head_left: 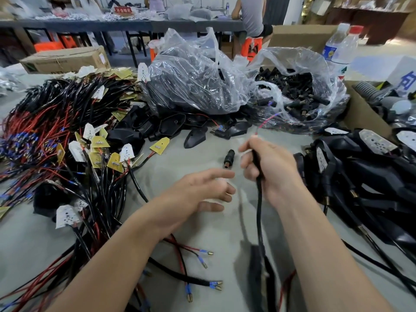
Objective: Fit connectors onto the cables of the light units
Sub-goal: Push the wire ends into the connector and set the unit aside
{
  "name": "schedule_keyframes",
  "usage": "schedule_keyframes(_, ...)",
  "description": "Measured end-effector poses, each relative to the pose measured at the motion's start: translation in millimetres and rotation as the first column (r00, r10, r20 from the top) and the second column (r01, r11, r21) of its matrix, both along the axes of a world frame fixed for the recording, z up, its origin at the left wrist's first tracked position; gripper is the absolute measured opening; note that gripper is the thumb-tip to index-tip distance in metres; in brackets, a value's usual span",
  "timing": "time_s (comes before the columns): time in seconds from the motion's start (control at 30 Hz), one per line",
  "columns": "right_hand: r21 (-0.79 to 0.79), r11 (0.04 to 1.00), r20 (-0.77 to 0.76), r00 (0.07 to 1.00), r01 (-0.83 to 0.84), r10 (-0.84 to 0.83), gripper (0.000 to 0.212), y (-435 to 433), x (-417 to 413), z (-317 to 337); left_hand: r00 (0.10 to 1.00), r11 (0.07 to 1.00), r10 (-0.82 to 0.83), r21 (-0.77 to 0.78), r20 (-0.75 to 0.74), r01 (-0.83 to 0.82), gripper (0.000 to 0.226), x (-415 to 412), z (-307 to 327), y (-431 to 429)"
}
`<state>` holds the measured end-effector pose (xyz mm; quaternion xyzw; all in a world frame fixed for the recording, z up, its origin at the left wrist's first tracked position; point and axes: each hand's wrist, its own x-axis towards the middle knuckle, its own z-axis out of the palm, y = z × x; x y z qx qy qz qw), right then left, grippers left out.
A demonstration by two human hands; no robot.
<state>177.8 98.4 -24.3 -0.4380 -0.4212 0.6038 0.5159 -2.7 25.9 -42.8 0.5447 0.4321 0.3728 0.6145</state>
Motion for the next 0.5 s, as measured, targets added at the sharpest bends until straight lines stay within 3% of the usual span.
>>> schedule_keyframes(0.07, -0.011, 0.985, 0.135, 0.976, -0.170, 0.170, 0.037, -10.8, -12.1, -1.0, 0.973, 0.974, 0.223, -0.049, 0.061, -0.220, 0.032, 6.3, -1.4, 5.8)
schedule_keyframes(0.13, -0.014, 0.943, 0.272, 0.907, -0.331, 0.322, 0.037, -23.5, -26.5, -3.2, 0.931, 0.936, 0.352, -0.057, 0.102, -0.348, 0.034, 6.5, -2.9, 10.0)
schedule_keyframes(0.27, -0.089, 0.865, 0.405, 0.775, -0.494, 0.485, 0.034, -39.8, -48.1, -7.8, 0.791, 0.800, 0.599, -0.141, 0.128, -0.583, 0.034, -4.5, 1.4, 15.2)
schedule_keyframes(0.37, -0.119, 0.848, 0.437, 0.740, -0.516, 0.511, 0.031, -42.1, -51.2, -9.7, 0.782, 0.802, 0.597, -0.157, 0.180, -0.576, 0.028, -14.6, 2.4, 19.3)
schedule_keyframes(0.5, -0.126, 0.890, 0.396, 0.800, -0.438, 0.450, 0.033, -38.2, -47.6, -11.7, 0.823, 0.841, 0.541, -0.085, 0.176, -0.535, 0.026, -17.5, -1.6, 19.1)
